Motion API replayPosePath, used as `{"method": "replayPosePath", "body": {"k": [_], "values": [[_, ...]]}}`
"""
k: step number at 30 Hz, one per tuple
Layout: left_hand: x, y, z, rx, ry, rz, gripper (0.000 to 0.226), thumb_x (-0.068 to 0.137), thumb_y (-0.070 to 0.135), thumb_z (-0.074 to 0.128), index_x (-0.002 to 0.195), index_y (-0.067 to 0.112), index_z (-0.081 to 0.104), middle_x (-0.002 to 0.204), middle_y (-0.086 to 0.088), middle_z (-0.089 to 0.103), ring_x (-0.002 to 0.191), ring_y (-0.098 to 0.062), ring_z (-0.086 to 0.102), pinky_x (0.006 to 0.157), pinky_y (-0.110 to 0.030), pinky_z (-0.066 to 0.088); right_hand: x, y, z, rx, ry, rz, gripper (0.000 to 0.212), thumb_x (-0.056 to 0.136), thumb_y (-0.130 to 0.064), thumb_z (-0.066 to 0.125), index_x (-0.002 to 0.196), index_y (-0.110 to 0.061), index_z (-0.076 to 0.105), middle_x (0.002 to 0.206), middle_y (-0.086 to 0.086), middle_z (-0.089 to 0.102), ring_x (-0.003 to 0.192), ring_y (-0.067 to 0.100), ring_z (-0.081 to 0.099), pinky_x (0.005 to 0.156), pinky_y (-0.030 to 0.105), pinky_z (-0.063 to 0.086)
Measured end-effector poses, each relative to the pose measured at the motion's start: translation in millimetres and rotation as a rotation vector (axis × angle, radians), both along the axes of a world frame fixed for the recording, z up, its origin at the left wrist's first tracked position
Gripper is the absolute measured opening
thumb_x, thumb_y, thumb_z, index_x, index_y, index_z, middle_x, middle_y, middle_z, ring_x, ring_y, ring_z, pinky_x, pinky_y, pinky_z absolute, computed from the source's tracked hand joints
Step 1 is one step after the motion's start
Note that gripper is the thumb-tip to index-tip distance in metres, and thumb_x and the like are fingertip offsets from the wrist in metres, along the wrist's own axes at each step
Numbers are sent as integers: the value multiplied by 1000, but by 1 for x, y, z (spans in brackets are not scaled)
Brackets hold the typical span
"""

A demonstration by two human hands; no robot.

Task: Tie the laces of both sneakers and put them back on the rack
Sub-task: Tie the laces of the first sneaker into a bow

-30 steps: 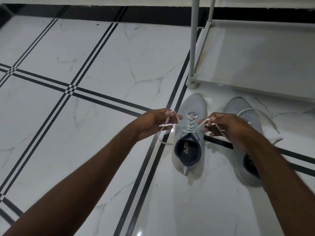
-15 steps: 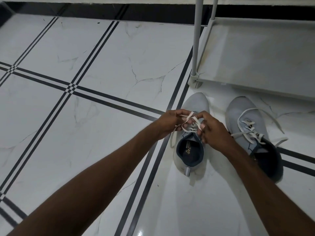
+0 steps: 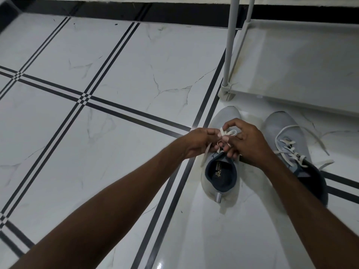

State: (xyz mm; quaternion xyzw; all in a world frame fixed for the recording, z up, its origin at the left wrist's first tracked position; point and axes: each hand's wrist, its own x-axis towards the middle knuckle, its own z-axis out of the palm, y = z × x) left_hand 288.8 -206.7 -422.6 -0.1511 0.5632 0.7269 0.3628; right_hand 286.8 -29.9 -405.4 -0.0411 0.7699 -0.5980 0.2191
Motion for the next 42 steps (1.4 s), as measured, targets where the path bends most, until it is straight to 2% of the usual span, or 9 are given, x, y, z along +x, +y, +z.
{"method": "replayPosePath", "body": {"k": [7, 12, 18, 25, 29, 32, 34, 36, 42], "values": [[0, 7, 3, -20, 37, 13, 23, 98, 21, 58, 114, 5, 61, 77, -3, 62, 61, -6, 48, 52, -15, 38, -3, 10, -15, -188, -202, -4, 21, 94, 0, 57, 114, -5, 55, 71, 12, 67, 54, 22, 59, 55, 33, 50], [2, 11, 7, -84, 100, -19, 23, 101, 23, 52, 112, 6, 63, 67, 1, 53, 55, -7, 46, 51, -18, 35, -6, 13, -23, -306, -368, -117, 12, 93, 2, 56, 102, -4, 59, 70, 14, 64, 46, 15, 51, 46, 25, 45], [-13, 6, 32, -567, 533, -429, 18, 83, 24, 78, 86, 6, 75, 75, -15, 74, 64, -19, 68, 60, -26, 55, -11, 10, -19, -168, -451, -108, 18, 90, 5, 44, 89, -6, 58, 40, 2, 49, 28, 8, 29, 40, 20, 24], [12, 26, 14, -1036, 1075, -299, 8, 77, 23, 71, 81, 16, 73, 74, 0, 74, 63, -18, 66, 59, -33, 52, -18, 19, -14, -205, -564, -48, 20, 92, -6, 45, 96, 3, 62, 73, 21, 65, 29, 6, 25, 35, 17, 23], [25, 30, 9, -883, 938, -26, 6, 78, 9, 72, 83, 11, 74, 85, 2, 74, 66, 0, 57, 64, -13, 43, -17, 27, -9, -134, -566, 28, 27, 92, 5, 47, 103, -4, 70, 52, 2, 59, 32, 4, 26, 32, 16, 23], [24, 30, 6, -665, 684, 109, 7, 76, 3, 75, 81, 7, 73, 92, -2, 75, 81, -9, 68, 76, -23, 55, -10, 23, -12, 1, -372, -3, 19, 86, 1, 63, 95, -10, 75, 45, -7, 58, 34, 3, 37, 35, 16, 29], [23, 25, 9, -513, 535, 150, 7, 80, 4, 75, 81, 2, 69, 97, -15, 76, 92, -24, 72, 83, -35, 59, -6, 25, -13, 4, -283, -71, 7, 84, -4, 71, 88, -7, 76, 53, 0, 65, 39, 8, 48, 39, 18, 39], [25, 11, 14, -327, 371, 231, 6, 87, -1, 68, 87, -2, 62, 108, -22, 73, 99, -26, 71, 77, -28, 57, -4, 35, -17, 69, -203, -135, 5, 83, -5, 73, 82, -1, 74, 64, 16, 71, 48, 19, 61, 47, 24, 52], [42, -23, 4, -15, 115, 232, 24, 99, 11, 54, 77, 19, 61, 96, -6, 73, 98, -21, 66, 85, -33, 47, 0, 53, -31, 394, -63, -113, 20, 85, -3, 71, 65, -2, 65, 61, 16, 71, 40, 11, 64, 43, 19, 52]]}}
